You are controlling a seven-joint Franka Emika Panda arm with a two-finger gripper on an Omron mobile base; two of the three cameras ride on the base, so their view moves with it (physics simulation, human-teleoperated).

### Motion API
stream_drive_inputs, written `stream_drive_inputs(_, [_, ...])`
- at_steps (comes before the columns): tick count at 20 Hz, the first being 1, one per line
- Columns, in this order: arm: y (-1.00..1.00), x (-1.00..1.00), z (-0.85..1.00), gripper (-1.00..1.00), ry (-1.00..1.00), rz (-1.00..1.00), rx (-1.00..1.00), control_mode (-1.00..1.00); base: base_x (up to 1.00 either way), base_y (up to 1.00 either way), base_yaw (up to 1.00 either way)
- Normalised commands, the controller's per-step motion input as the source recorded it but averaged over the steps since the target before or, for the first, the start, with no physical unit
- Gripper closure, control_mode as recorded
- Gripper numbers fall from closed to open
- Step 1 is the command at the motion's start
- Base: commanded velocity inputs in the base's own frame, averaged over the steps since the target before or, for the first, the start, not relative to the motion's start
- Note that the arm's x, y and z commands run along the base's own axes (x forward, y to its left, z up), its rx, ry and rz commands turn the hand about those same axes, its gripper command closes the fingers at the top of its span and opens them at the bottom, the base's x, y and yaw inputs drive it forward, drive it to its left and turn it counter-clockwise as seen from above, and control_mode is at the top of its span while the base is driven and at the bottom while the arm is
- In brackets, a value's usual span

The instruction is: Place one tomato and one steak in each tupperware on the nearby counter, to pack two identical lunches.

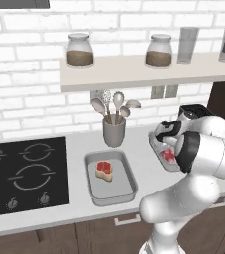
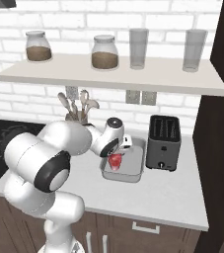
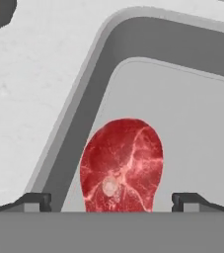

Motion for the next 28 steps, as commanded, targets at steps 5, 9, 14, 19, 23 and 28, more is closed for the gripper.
stream_drive_inputs(5, [0.02,-0.49,0.84,-1.00,-0.05,0.00,0.00,-1.00,0.00,0.00,0.00])
stream_drive_inputs(9, [0.00,-0.70,0.96,-1.00,-0.11,0.00,0.00,-1.00,0.00,0.00,0.00])
stream_drive_inputs(14, [0.10,-0.72,0.91,-1.00,-0.11,-0.03,0.00,-1.00,0.00,0.00,0.00])
stream_drive_inputs(19, [0.34,-0.70,0.86,-1.00,-0.02,-0.18,0.00,-1.00,0.00,0.00,0.00])
stream_drive_inputs(23, [0.25,-0.70,0.67,-1.00,-0.01,-0.33,0.05,-1.00,0.00,0.00,0.00])
stream_drive_inputs(28, [0.21,-0.77,0.66,-1.00,-0.08,-0.24,0.12,-1.00,0.00,0.00,0.00])
